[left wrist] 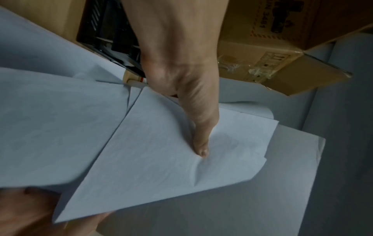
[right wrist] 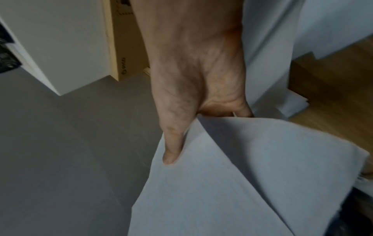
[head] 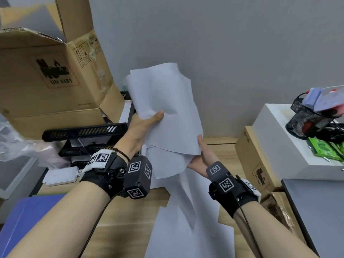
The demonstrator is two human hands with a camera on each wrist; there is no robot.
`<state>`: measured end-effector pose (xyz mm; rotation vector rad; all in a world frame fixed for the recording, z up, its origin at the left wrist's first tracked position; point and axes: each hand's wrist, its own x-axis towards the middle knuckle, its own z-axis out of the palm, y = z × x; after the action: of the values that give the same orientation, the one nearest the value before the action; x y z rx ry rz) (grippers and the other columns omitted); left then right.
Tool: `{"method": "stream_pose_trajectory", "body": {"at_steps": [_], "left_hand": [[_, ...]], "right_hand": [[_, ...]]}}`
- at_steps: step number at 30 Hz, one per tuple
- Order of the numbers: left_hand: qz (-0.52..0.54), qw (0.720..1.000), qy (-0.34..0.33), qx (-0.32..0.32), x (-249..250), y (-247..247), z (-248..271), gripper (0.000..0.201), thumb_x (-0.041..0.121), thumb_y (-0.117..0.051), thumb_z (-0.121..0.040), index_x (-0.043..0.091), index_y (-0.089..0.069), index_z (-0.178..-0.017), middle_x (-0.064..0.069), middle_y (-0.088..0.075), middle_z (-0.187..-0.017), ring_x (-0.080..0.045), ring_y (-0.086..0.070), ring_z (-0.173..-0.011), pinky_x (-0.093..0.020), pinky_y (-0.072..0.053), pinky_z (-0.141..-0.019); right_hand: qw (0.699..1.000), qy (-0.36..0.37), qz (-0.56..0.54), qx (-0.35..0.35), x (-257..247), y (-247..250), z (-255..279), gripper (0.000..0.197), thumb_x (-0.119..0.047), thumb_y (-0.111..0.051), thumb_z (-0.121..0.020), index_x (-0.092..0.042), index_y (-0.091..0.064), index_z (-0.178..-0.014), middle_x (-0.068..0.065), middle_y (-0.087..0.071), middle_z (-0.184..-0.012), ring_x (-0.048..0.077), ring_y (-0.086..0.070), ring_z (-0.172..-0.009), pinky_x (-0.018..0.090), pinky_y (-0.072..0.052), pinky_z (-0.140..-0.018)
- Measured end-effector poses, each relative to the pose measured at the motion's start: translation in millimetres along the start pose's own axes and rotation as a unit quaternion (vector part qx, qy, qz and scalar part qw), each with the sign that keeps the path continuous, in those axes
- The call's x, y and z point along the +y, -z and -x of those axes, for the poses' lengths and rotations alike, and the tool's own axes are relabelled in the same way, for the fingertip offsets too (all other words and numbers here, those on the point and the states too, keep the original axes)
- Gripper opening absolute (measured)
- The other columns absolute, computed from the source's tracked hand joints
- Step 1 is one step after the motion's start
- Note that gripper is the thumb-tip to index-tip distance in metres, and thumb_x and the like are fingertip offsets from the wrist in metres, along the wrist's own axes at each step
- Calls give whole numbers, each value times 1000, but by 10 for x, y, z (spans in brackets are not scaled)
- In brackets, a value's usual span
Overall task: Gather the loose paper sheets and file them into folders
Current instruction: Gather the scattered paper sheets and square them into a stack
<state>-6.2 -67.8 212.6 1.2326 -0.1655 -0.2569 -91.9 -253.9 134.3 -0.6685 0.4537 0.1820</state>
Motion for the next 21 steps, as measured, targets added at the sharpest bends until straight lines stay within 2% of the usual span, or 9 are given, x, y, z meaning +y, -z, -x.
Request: {"method": "stream_pose_trajectory", "body": {"at_steps": [4, 8, 12, 14, 16, 17, 18, 20, 21], "left_hand": [[-15, 1000, -9, -24, 26, -24, 21, 46, 11, -76, -79, 8, -62, -123, -10, -69, -120, -24, -67, -110, -33, -56, -89], [14, 1000, -9, 12, -34, 184, 48, 48, 9, -72, -86, 7, -56, -131, -7, -68, -123, -21, -67, -111, -33, -56, -89], [40, 998, 34, 35, -182, 472, 51, 41, 18, -62, -94, 8, -55, -134, -9, -66, -127, -25, -63, -117, -44, -50, -100], [46, 997, 53, 38, -206, 589, 37, 41, 21, -60, -96, 8, -54, -135, -10, -64, -129, -27, -62, -118, -46, -50, -100], [25, 997, 62, 40, -202, 685, 9, 40, 19, -60, -96, 8, -55, -134, -8, -65, -128, -25, -62, -117, -42, -51, -98], [9, 997, 66, 42, -198, 730, -13, 39, 18, -61, -95, 8, -56, -132, -7, -66, -126, -25, -63, -116, -39, -52, -96], [-5, 997, 71, 43, -197, 772, -35, 38, 17, -63, -94, 8, -58, -130, -6, -68, -124, -25, -63, -115, -37, -53, -94], [-20, 995, 89, 41, -207, 848, -77, 37, 14, -65, -92, 10, -59, -128, -4, -69, -121, -23, -64, -113, -31, -55, -85], [-22, 994, 99, 36, -217, 881, -97, 38, 12, -67, -91, 10, -59, -128, -4, -69, -120, -23, -65, -112, -30, -56, -82]], "right_hand": [[998, 62, -24, -25, 56, -43, -30, 56, -31, -56, -90, -7, -49, -139, 15, -56, -138, 29, -53, -128, 43, -48, -102], [994, 103, -26, 37, -1, 23, -171, 60, -14, -67, -76, -2, -54, -134, 17, -62, -129, 25, -66, -108, 37, -58, -85], [979, 92, 40, 175, 57, 195, -454, 46, -11, -79, -75, -8, -61, -118, 18, -67, -119, 40, -60, -116, 56, -45, -101], [969, 81, 95, 213, 100, 224, -541, 55, -20, -80, -70, -10, -58, -119, 16, -68, -114, 46, -56, -118, 62, -41, -100], [962, 90, 112, 230, 149, 243, -591, 47, -16, -73, -80, -6, -55, -122, 10, -66, -111, 47, -62, -105, 50, -46, -102], [959, 94, 120, 238, 162, 247, -598, 45, -14, -69, -84, -5, -52, -124, 5, -62, -113, 38, -65, -92, 43, -48, -98], [956, 101, 123, 248, 169, 262, -611, 46, -15, -71, -80, -6, -51, -121, 7, -61, -115, 29, -65, -85, 38, -50, -91], [946, 110, 120, 282, 179, 389, -682, 73, -21, -79, -58, -9, -54, -125, 12, -68, -110, 27, -69, -84, 38, -54, -78], [945, 110, 109, 287, 176, 467, -714, 74, -22, -79, -53, -13, -56, -123, 8, -71, -105, 27, -70, -83, 38, -55, -73]]}}
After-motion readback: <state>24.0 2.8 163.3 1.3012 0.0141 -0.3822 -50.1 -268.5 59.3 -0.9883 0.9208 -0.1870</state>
